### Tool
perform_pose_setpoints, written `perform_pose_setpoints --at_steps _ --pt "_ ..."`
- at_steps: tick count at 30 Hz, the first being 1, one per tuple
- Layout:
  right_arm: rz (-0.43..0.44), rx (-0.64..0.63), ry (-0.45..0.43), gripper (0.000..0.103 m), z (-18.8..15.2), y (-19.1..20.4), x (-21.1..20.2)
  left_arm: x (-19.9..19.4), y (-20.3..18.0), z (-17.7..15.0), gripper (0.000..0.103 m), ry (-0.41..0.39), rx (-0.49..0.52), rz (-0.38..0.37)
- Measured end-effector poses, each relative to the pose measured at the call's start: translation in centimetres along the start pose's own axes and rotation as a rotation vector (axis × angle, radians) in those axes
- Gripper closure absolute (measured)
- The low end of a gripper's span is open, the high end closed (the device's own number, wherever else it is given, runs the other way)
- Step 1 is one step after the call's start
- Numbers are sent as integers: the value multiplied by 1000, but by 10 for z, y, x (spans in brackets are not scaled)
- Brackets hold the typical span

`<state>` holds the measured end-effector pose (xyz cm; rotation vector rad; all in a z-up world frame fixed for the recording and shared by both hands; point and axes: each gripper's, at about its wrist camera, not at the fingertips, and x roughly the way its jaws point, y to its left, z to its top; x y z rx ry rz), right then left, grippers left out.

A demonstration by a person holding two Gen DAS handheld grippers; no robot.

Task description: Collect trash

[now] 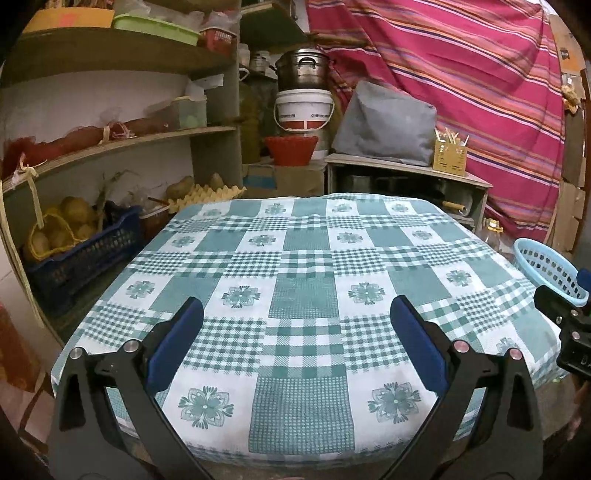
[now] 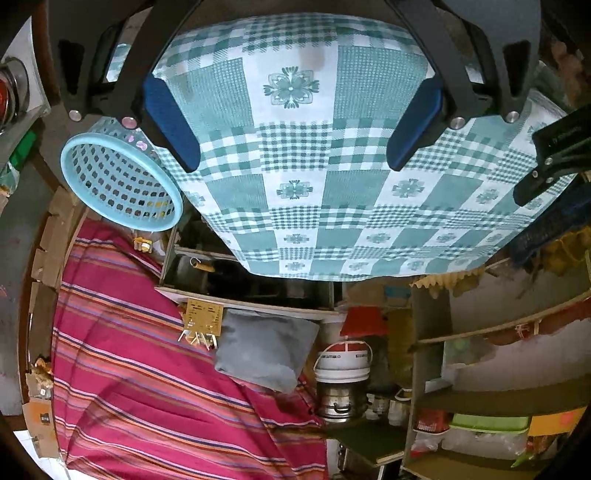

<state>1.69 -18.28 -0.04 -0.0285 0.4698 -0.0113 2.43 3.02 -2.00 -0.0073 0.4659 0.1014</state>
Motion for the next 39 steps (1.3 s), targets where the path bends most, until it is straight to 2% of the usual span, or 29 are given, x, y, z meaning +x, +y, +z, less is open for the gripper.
perform_pose_setpoints --at_steps 11,22,39 --pt "4 -24 -6 5 2 12 2 3 2 2 5 11 -16 -16" --pt "1 -22 -20 5 4 14 1 -5 -5 4 5 -48 29 -1" --pt "-7 -24 -25 5 5 13 1 -4 -5 4 5 -49 33 -5"
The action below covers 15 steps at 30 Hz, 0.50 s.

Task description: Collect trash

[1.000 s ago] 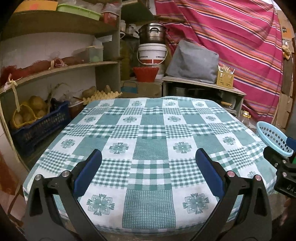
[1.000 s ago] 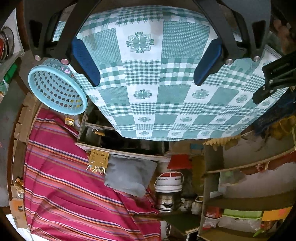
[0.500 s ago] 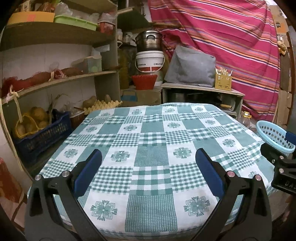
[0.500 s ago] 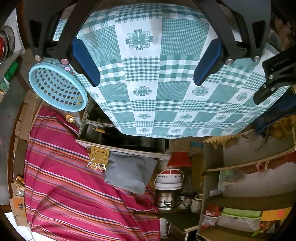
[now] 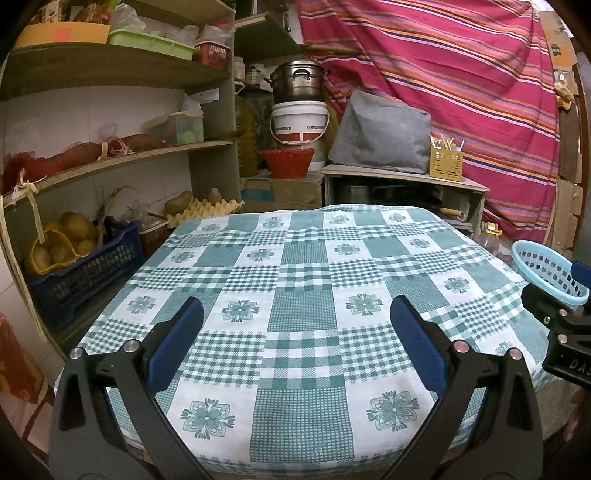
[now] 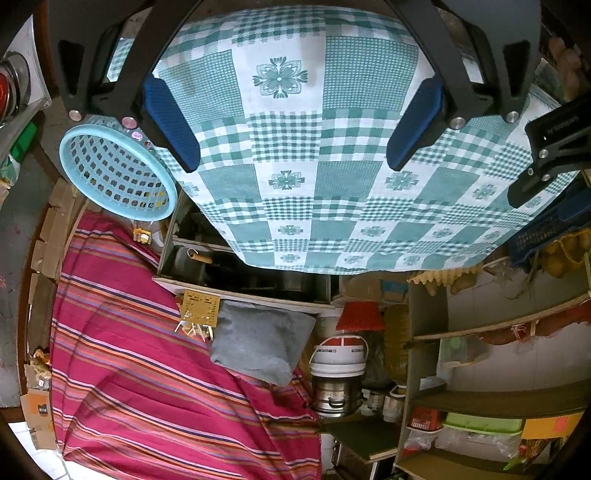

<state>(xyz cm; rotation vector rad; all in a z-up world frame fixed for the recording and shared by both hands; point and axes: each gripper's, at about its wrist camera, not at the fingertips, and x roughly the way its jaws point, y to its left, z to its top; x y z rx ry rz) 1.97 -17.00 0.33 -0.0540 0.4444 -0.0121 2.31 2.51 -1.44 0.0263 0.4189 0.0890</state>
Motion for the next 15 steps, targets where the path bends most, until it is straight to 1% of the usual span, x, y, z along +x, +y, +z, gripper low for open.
perform_pose_setpoints --at_steps 15 --pt "0 0 0 5 0 -1 0 -1 -1 0 5 -6 6 3"
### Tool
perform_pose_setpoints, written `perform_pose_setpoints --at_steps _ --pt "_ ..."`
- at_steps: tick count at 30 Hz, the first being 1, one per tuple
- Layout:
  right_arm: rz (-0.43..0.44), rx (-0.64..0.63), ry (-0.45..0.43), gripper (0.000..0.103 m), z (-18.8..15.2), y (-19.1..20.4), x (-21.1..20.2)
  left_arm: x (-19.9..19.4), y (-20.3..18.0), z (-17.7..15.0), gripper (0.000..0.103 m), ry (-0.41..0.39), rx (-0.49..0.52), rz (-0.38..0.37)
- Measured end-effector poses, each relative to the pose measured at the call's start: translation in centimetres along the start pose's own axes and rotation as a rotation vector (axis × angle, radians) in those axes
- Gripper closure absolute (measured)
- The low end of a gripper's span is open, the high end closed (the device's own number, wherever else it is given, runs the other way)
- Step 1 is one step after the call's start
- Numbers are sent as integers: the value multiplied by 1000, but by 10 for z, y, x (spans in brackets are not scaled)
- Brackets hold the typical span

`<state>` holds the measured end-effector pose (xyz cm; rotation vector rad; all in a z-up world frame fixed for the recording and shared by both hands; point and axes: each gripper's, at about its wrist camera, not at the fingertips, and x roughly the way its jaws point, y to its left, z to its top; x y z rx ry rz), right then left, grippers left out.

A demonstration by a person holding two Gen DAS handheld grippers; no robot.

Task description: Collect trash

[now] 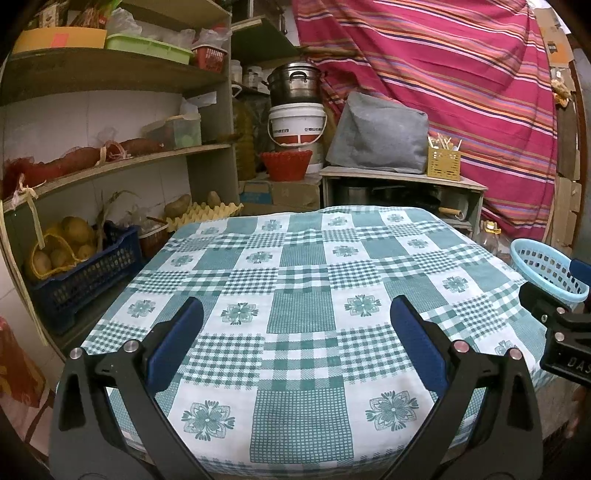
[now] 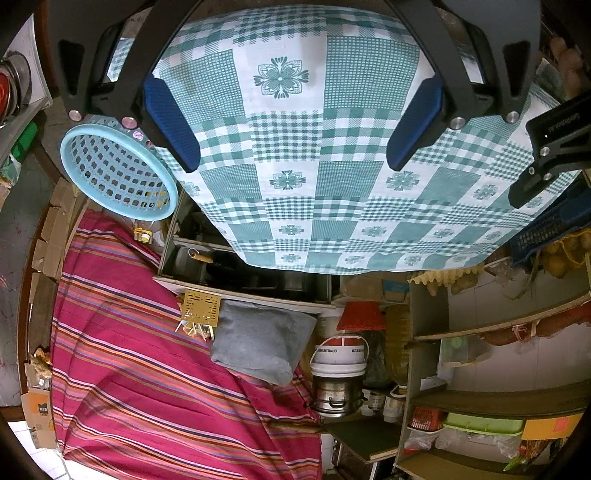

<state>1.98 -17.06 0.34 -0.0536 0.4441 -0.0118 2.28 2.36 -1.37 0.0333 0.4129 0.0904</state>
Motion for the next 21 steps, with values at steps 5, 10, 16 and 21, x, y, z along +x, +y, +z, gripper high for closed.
perform_pose_setpoints --at_steps 5,10,16,21 --pt "-1 0 -1 5 0 0 0 0 0 0 5 -2 1 -1" --pt "-6 -2 -3 5 0 0 0 0 0 0 5 1 0 -1" --pt "-7 -2 -4 5 0 0 0 0 -1 2 5 8 2 -13" --pt "-7 -4 -3 5 0 -1 0 -1 0 3 5 9 8 -18"
